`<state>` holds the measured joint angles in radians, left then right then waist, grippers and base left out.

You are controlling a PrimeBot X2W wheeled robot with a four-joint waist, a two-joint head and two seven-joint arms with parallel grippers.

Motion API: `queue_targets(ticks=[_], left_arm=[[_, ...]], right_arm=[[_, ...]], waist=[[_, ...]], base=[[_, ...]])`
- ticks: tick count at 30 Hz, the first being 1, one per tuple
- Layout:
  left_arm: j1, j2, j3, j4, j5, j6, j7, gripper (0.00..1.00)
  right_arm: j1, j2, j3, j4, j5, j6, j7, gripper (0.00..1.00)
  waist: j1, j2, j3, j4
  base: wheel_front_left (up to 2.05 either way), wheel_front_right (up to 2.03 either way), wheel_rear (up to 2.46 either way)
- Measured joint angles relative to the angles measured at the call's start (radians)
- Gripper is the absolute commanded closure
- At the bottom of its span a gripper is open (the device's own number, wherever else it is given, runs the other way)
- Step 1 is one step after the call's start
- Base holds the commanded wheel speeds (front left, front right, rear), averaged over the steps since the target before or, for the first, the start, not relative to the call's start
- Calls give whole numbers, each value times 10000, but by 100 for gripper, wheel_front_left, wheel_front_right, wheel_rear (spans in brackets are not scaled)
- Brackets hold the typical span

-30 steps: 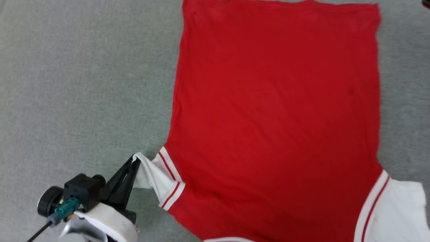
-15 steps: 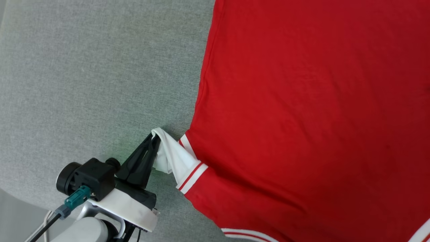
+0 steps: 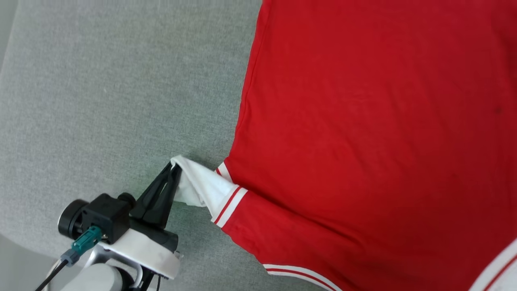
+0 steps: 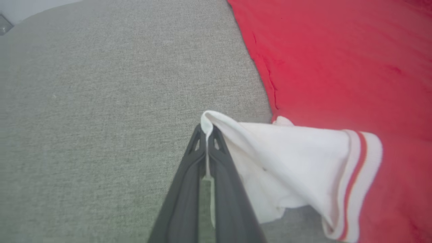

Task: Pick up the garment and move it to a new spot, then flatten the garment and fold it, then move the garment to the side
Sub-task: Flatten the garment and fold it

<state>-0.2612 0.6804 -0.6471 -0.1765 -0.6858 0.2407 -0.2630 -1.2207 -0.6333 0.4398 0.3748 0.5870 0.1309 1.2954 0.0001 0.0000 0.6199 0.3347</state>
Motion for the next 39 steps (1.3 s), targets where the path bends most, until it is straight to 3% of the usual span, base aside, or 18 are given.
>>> queue_targets(ticks=[4,8,15,23,26,30,35,36,39], left_arm=[[384,77,146,69,12,42,0,100],[832,322,244,75,-52,151,0,100],[1657,773,364,-90,-230,546,96,100],[2406,1137,500,-437,-399,995,138,100],[2584,1206,512,-539,-424,1093,153,100],[2624,1254,504,-654,-430,1166,205,100],[2618,1298,435,-717,-387,1175,332,100],[2619,1300,433,-729,-387,1204,347,100],[2615,1306,430,-744,-387,1214,389,100]], right_arm=[[4,157,19,-104,522,0,-554,100],[470,-368,529,-748,1210,0,-821,100],[2578,-2243,1076,-3039,2809,2,-1471,100],[7198,-4117,349,-4322,3862,2,-2805,100],[9316,-4215,-56,-4190,4052,2,-3547,100],[11663,-3753,-430,-3770,3904,0,-4447,100],[12985,-3085,-826,-3787,3409,2,-5033,100],[13050,-3051,-920,-3885,3214,2,-5070,0],[13047,-2826,-1457,-4215,3104,0,-5129,0]], waist=[[0,0,-586,-273],[-1,0,-1250,-604],[-1,0,-2400,-1298],[-2,0,-3321,-2154],[-2,0,-3567,-2381],[-2,0,-3681,-2566],[-3,0,-3636,-2590],[-2,0,-3628,-2608],[-2,0,-3657,-2665]], base=[[0,0,0],[0,0,0],[0,0,0],[0,0,0],[0,0,0],[0,0,0],[0,0,0],[0,0,0],[0,0,0]])
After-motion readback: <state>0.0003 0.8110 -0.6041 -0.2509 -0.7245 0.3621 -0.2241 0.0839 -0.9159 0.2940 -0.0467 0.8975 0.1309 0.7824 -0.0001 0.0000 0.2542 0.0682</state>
